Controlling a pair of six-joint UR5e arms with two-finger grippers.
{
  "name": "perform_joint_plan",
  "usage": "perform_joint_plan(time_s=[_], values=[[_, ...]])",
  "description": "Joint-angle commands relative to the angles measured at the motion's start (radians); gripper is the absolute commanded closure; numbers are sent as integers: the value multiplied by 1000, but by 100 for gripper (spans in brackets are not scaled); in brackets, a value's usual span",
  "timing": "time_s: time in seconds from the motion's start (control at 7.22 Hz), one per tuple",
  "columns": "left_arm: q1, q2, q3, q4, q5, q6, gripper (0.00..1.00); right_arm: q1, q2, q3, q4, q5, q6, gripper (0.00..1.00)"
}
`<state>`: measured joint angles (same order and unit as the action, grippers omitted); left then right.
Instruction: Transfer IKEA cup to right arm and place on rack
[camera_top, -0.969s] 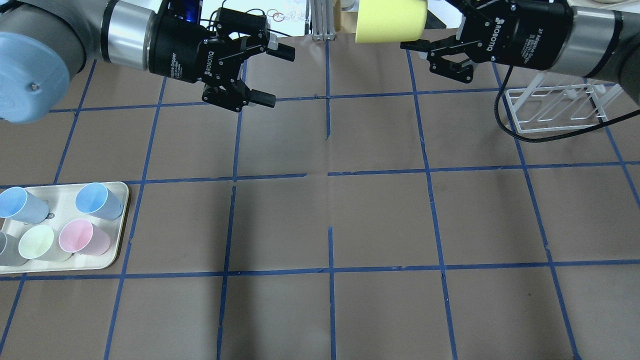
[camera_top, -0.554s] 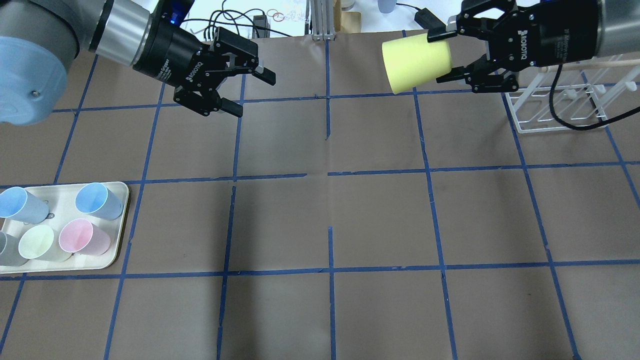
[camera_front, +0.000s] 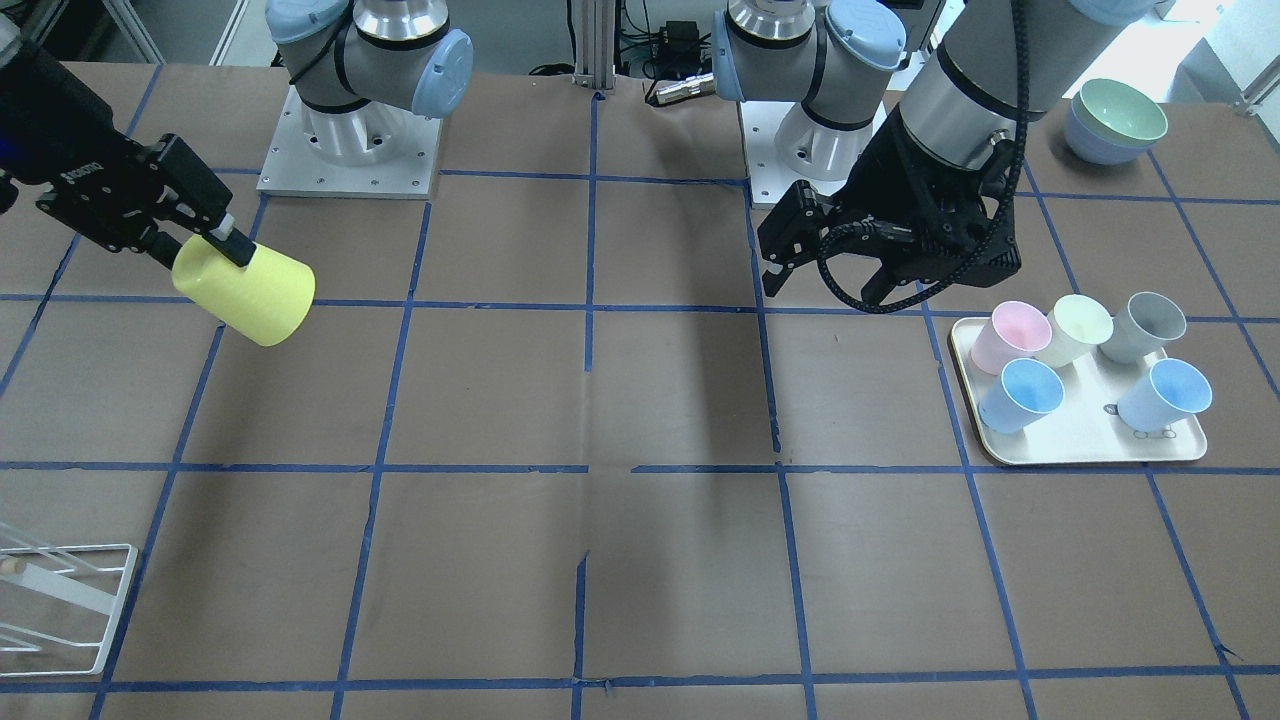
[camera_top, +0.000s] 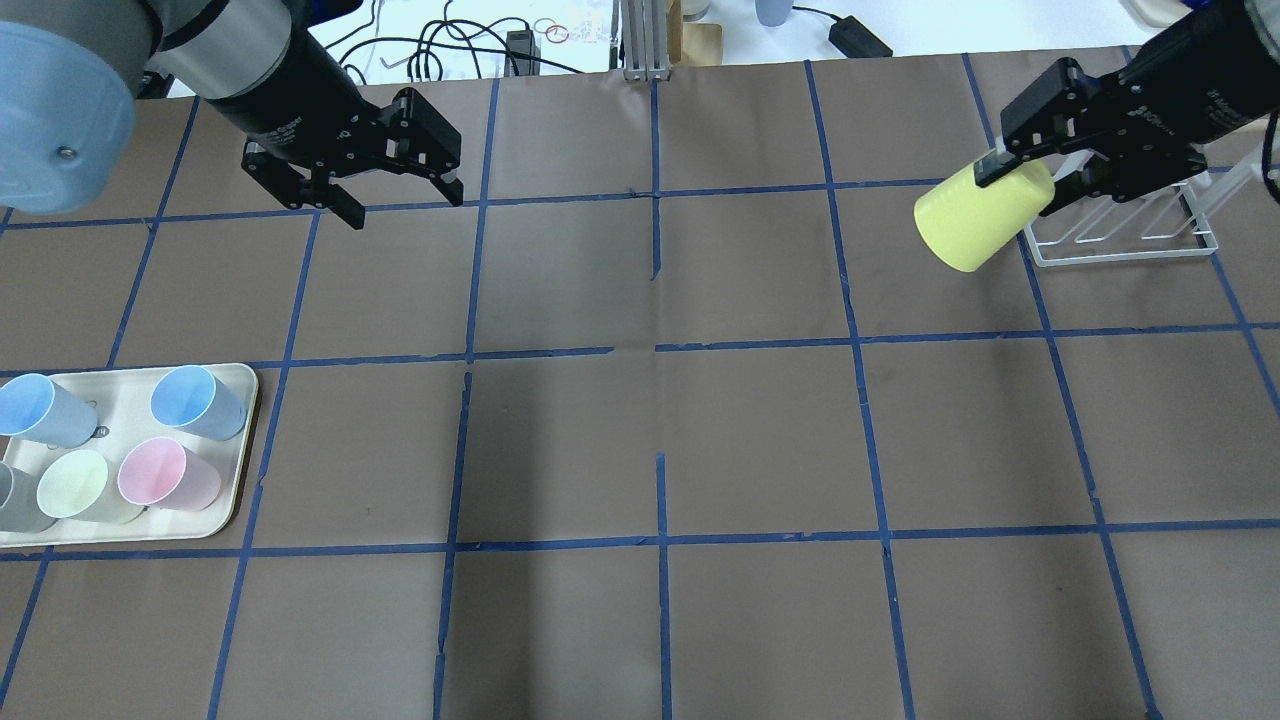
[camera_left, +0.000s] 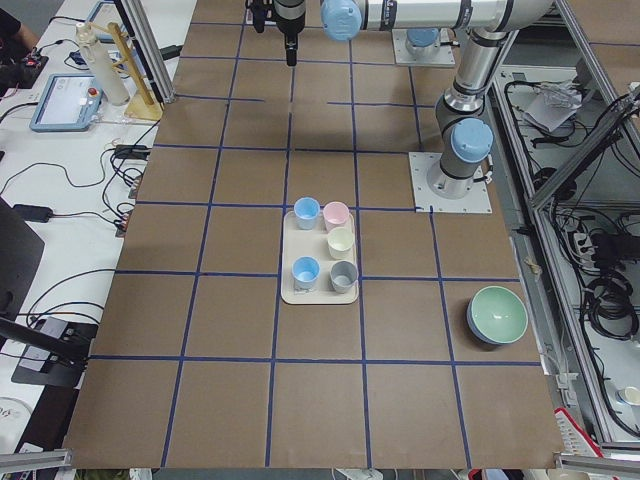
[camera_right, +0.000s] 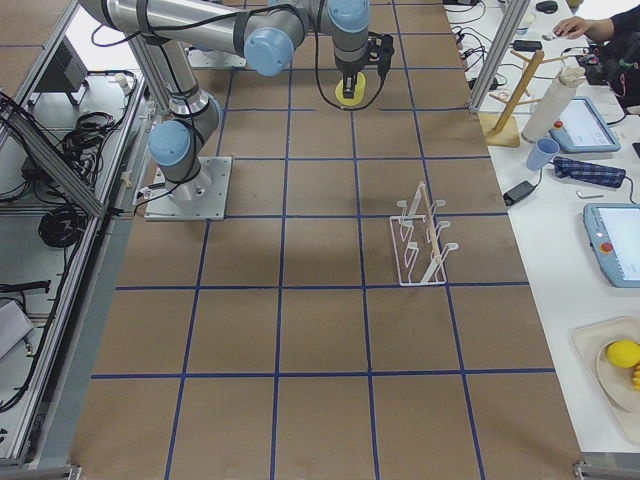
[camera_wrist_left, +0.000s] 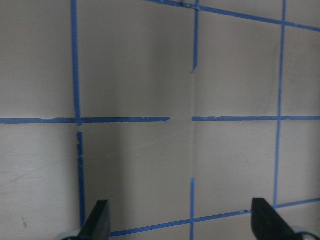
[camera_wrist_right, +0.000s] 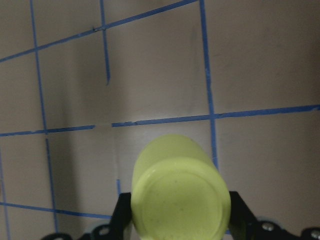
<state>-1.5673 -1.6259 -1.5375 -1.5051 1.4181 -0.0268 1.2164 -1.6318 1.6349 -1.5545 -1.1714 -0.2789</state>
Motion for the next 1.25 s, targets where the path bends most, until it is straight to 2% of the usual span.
perform_joint_plan(time_s=[0.0,0.14,0.28,0.69,1.11], values=[[-39,12,-6,6,123,-39,0,-1,12,0,-137,-152,-89,94],[-42,29,-19,6,186,-36,0,-1,48,-1,-230,-218,-92,93],[-39,32,-21,9,194,-39,0,-3,81,-1,-299,-249,-103,91],[-33,29,-21,42,190,-39,0,-119,156,-7,-386,-251,-201,91],[-22,27,-20,40,185,1,0,-133,252,-15,-519,-254,-229,90]])
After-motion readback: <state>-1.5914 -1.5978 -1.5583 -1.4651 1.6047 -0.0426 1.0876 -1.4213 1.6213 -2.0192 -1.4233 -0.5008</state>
